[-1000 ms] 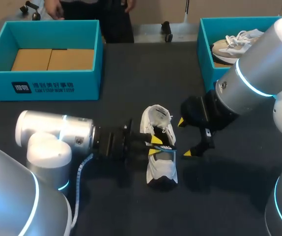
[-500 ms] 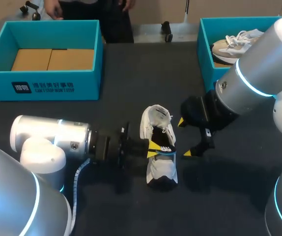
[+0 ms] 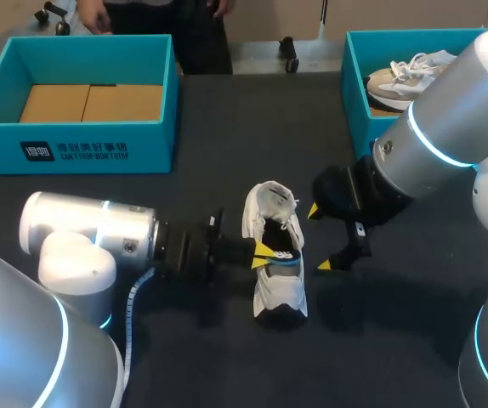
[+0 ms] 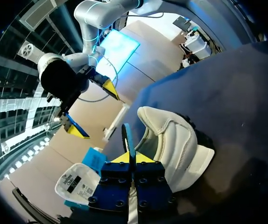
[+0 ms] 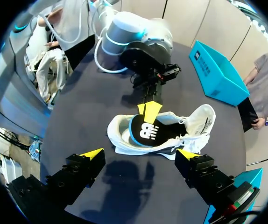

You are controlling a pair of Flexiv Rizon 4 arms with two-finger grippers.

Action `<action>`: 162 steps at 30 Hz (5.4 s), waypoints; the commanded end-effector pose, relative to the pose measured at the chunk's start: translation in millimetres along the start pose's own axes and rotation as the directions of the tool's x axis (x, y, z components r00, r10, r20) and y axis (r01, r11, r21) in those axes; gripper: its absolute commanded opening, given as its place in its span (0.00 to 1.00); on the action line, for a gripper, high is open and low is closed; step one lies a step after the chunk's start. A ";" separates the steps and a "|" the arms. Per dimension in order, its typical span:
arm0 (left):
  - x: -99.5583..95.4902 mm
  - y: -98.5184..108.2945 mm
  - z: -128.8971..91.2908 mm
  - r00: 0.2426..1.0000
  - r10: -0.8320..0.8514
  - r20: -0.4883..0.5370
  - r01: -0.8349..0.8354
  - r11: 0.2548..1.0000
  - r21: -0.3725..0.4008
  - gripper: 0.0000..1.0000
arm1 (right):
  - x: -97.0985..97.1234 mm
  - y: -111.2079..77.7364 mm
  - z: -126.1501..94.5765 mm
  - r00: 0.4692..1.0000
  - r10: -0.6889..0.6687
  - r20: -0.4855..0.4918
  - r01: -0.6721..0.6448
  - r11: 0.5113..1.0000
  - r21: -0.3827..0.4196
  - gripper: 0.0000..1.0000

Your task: Take the shoe out of the shoebox, open the shoe tongue, remove and reinsert the insole, then place the shoe into the shoebox

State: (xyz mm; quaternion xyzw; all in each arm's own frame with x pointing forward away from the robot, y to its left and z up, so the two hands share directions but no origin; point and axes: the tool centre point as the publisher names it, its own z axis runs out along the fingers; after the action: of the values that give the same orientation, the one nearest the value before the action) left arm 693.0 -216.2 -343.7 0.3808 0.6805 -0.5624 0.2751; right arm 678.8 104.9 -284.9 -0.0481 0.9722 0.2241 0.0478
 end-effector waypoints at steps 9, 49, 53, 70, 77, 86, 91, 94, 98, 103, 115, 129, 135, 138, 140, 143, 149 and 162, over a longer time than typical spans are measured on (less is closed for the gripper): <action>4.7 3.1 -0.6 0.999 -0.030 -0.038 0.030 0.999 0.018 0.00 | 1.0 -0.3 1.4 1.000 0.000 0.003 0.000 1.000 -0.001 1.00; -31.3 -28.8 -41.7 0.989 0.049 -0.141 -0.037 0.996 0.086 0.37 | 1.0 -0.3 1.4 1.000 0.000 0.003 0.000 1.000 -0.001 1.00; -40.4 -33.1 -51.5 0.980 0.061 -0.187 -0.044 0.995 0.092 0.40 | 1.0 -0.3 1.4 1.000 0.000 0.003 0.000 1.000 -0.001 1.00; -77.9 -32.6 -92.4 0.878 0.122 -0.463 -0.068 0.989 0.131 1.00 | 1.0 -0.3 1.4 1.000 0.000 0.003 0.000 1.000 -0.001 1.00; -80.9 -29.5 -95.3 0.818 0.138 -0.558 -0.056 0.985 0.160 1.00 | -7.8 -8.0 -10.5 0.998 -0.008 -0.054 0.011 0.999 0.052 1.00; -82.9 -26.1 -97.5 0.816 0.114 -0.567 -0.012 0.984 0.180 1.00 | -19.5 -24.1 -38.8 0.997 0.051 -0.055 -0.043 0.991 0.127 1.00; -82.9 -26.1 -97.5 0.816 0.114 -0.567 -0.012 0.984 0.180 1.00 | -25.4 -32.0 -58.8 0.996 0.083 -0.032 -0.078 0.988 0.133 1.00; -82.9 -26.1 -97.5 0.816 0.114 -0.567 -0.012 0.984 0.180 1.00 | -29.2 -36.2 -74.6 0.996 0.086 -0.020 -0.082 0.988 0.129 1.00; -82.9 -26.1 -97.5 0.816 0.114 -0.567 -0.012 0.984 0.180 1.00 | -33.9 -39.8 -87.9 0.996 0.085 -0.021 -0.081 0.986 0.147 1.00; -82.9 -26.1 -97.5 0.816 0.114 -0.567 -0.012 0.984 0.180 1.00 | -40.9 -41.2 -109.1 0.998 0.041 -0.036 -0.035 0.988 0.150 1.00; -93.6 -26.1 -108.0 0.724 0.167 -0.669 -0.053 0.981 0.188 1.00 | -47.5 -52.9 -141.6 0.999 0.035 -0.008 -0.033 0.991 0.130 1.00; -109.8 -16.8 -95.7 0.624 0.143 -0.768 -0.054 0.989 0.140 0.09 | -47.5 -52.9 -141.6 0.999 0.035 -0.008 -0.033 0.991 0.130 1.00; -107.9 -16.5 -82.8 0.575 0.151 -0.804 -0.040 0.987 0.157 0.00 | -47.5 -52.9 -141.6 0.999 0.035 -0.008 -0.033 0.991 0.130 1.00; -103.6 -15.8 -75.2 0.541 0.163 -0.825 -0.041 0.985 0.168 0.00 | -47.5 -52.9 -141.6 0.999 0.035 -0.008 -0.033 0.991 0.130 1.00; -100.5 -17.4 -69.9 0.512 0.172 -0.841 -0.047 0.984 0.173 0.00 | -47.5 -52.9 -141.6 0.999 0.035 -0.008 -0.033 0.991 0.130 1.00; -96.3 -21.1 -62.0 0.468 0.188 -0.863 -0.059 0.982 0.182 0.00 | -47.5 -52.9 -141.6 0.999 0.035 -0.008 -0.033 0.991 0.130 1.00; -83.5 -29.3 -52.3 0.383 0.204 -0.901 -0.082 0.979 0.187 0.00 | -47.5 -52.9 -141.6 0.999 0.035 -0.008 -0.033 0.991 0.130 1.00; -60.7 -25.4 -37.9 0.318 0.205 -0.926 -0.114 0.978 0.177 0.00 | -47.5 -52.9 -141.6 0.999 0.035 -0.008 -0.033 0.991 0.130 1.00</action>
State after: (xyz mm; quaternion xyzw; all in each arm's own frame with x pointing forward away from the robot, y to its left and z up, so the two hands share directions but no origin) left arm 709.4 -188.9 -267.6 0.7080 0.6514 -0.2430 -0.1235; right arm 721.0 -2.4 -174.6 -0.0299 0.9854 0.1624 0.0425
